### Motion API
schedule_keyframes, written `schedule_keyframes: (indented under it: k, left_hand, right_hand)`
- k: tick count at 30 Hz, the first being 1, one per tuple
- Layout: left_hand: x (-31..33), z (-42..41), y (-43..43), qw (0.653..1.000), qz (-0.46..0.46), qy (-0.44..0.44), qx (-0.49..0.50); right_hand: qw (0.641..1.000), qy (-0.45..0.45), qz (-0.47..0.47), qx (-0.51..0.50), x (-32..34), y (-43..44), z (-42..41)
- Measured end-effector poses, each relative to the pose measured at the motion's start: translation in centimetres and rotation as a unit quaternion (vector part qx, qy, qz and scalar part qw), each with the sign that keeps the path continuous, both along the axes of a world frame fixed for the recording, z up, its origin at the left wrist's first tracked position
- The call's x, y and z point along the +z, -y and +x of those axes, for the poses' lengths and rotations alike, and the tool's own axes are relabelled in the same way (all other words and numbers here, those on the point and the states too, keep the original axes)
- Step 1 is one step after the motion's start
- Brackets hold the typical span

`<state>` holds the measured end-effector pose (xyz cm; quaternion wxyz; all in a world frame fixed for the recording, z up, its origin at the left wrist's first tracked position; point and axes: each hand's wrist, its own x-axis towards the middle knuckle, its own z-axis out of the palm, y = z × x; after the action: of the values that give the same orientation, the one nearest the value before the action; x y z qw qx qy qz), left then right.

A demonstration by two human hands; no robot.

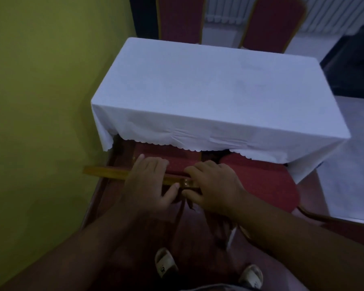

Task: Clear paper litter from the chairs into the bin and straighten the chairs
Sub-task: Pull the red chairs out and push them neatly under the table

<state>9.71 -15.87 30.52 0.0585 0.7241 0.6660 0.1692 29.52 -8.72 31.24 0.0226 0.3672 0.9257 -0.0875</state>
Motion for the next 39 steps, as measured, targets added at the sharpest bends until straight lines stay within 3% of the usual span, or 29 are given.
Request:
schedule_keyframes:
  k: [11, 18, 28, 39]
  left_hand:
    - [-2.1, 34.0, 2.4, 0.996, -0.041, 0.077, 0.015]
    - [-3.1, 51.8, 4.6, 0.987, -0.097, 0.122, -0.038]
    - [-3.1, 57.7, 5.1, 0.976, -0.185, 0.077, -0.084]
    - [-4.7, 56.5, 4.3, 0.981, -0.051, -0.035, -0.183]
  right_hand:
    - [0.999, 0.018, 0.028, 0.007, 0.1, -1.0, 33.0]
    - [0.997, -0.017, -0.067, 0.039, -1.3, 0.2, 51.1]
    - [0.975, -0.128, -0.063, 0.17, -3.5, 0.2, 59.5]
    - [0.969, -0.166, 0.019, 0.179, -4.9, -1.2, 60.5]
